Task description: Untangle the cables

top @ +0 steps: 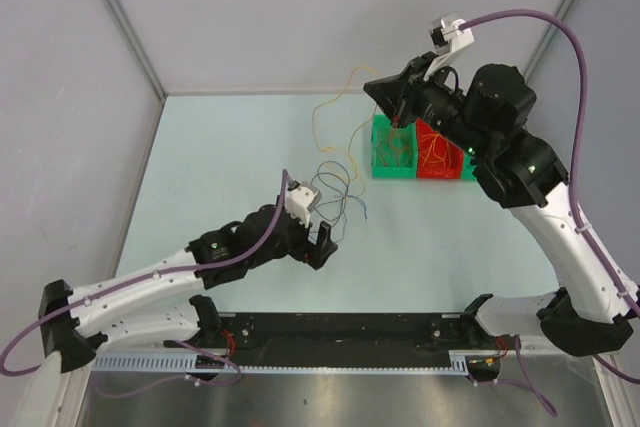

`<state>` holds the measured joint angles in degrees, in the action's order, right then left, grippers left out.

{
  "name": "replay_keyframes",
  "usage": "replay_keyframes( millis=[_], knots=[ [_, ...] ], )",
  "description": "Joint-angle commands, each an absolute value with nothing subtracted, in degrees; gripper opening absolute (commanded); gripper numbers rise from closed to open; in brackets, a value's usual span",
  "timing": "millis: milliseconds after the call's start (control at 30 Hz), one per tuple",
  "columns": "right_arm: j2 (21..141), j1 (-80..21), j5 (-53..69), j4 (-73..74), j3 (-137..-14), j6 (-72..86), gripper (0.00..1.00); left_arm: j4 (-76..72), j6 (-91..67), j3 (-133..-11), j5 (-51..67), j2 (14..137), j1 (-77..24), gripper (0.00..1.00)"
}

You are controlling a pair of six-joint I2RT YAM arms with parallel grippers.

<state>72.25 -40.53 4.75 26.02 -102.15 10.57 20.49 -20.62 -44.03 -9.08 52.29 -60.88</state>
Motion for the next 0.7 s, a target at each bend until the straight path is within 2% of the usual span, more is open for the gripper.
replay_keyframes(
  millis=[0,300,400,500,600,633,667],
  knots=[
    [72.51,-40.78,0.97,27.16,-105.73,9.4,0.0,9.42,-20.92,-41.05,-13.71,56.42,-60.82,0.91],
    [72.25,-40.87,0.53,27.68,-104.94,9.4,0.0,-3.94,-21.71,-41.13,-14.58,71.88,-60.82,0.81],
    [72.07,-40.78,0.44,27.77,-104.94,9.23,0.0,-6.75,-21.62,-42.8,-15.2,76.54,-60.82,0.72],
    [71.63,-40.78,0.35,27.86,-104.68,9.23,0.0,-9.05,-21.18,-44.73,-15.29,81.55,-60.82,0.58],
    [70.93,-40.78,0.0,28.12,-104.06,9.05,0.0,-8.97,-20.92,-47.36,-16.86,85.68,-60.82,0.2],
    [70.75,-40.69,0.0,28.3,-103.8,8.88,0.0,-8.09,-21.0,-48.16,-18.09,86.48,-60.82,0.0],
    [70.49,-40.78,-1.65,28.47,-103.8,8.7,0.0,-5.04,-21.7,-49.21,-19.15,86.75,-60.82,0.0]
  ],
)
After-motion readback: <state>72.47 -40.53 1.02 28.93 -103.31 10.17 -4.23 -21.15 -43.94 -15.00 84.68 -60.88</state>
